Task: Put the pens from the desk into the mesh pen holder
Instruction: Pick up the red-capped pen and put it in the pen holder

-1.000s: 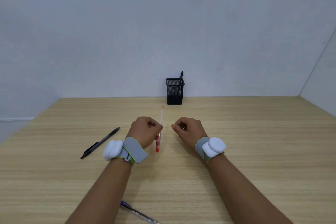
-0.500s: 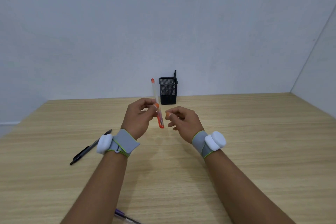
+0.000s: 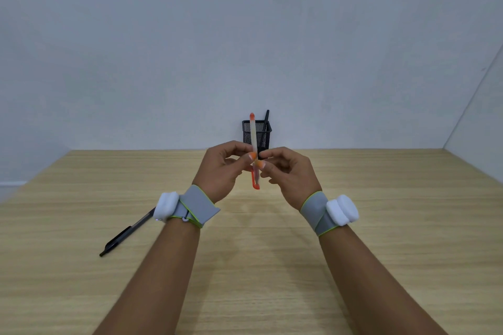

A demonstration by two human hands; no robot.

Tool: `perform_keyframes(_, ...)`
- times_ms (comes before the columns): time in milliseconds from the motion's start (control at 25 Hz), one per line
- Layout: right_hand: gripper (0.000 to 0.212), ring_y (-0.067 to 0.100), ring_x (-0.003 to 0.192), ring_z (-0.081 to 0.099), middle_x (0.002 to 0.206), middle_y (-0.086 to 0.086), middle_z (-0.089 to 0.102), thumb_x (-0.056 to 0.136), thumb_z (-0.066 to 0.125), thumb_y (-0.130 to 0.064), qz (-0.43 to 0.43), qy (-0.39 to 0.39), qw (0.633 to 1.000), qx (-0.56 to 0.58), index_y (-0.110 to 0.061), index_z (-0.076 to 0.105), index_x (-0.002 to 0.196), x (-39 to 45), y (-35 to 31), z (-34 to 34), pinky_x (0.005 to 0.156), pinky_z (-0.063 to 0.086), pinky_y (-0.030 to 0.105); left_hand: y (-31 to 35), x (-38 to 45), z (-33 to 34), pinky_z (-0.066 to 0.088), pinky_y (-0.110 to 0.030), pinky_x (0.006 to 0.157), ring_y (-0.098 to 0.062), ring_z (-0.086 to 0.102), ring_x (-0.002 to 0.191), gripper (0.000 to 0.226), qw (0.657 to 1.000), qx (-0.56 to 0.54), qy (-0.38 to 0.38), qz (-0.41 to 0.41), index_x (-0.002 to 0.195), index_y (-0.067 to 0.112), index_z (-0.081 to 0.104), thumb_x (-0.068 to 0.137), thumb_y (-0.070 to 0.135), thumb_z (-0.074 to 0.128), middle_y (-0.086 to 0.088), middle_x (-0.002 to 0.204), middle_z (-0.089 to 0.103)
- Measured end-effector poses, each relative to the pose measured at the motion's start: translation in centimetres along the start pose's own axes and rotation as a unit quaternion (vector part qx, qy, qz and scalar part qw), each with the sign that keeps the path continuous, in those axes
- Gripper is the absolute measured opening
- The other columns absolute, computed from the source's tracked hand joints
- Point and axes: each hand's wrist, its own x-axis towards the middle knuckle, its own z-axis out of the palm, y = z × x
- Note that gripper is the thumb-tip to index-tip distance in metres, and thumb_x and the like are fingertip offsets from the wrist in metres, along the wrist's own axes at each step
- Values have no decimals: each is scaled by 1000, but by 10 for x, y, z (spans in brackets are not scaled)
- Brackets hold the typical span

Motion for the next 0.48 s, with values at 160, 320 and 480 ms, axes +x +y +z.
perform_keyframes(160, 18, 6, 68, 67, 80, 7, 71, 80, 72, -9, -10, 0, 1000, -3, -7, 67, 97, 13, 1, -2, 58, 49, 13, 1, 13, 1, 47, -11, 57, -5, 69, 62, 6, 1000, 17, -4, 6, 88, 12, 68, 85, 9, 65, -1, 80, 69)
perform_keyframes(320, 15, -1, 64, 66, 76, 5, 70, 80, 72, -6, -26, -8, 1000, -16, -7, 67, 93, 29, 0, -2, 58, 48, 11, 7, 24, 3, 46, -8, 53, 0, 67, 56, 11, 1000, 22, -1, 17, 95, 1, 67, 86, 3, 62, -3, 80, 66)
perform_keyframes(480, 19, 19, 73, 68, 83, 9, 72, 81, 72, -12, -48, 1, 997, -59, -22, 64, 95, 54, -6, -3, 65, 52, 26, 9, 38, -3, 49, -15, 60, -4, 71, 68, 17, 999, 30, 17, 3, 102, 10, 68, 86, 13, 64, 3, 87, 70)
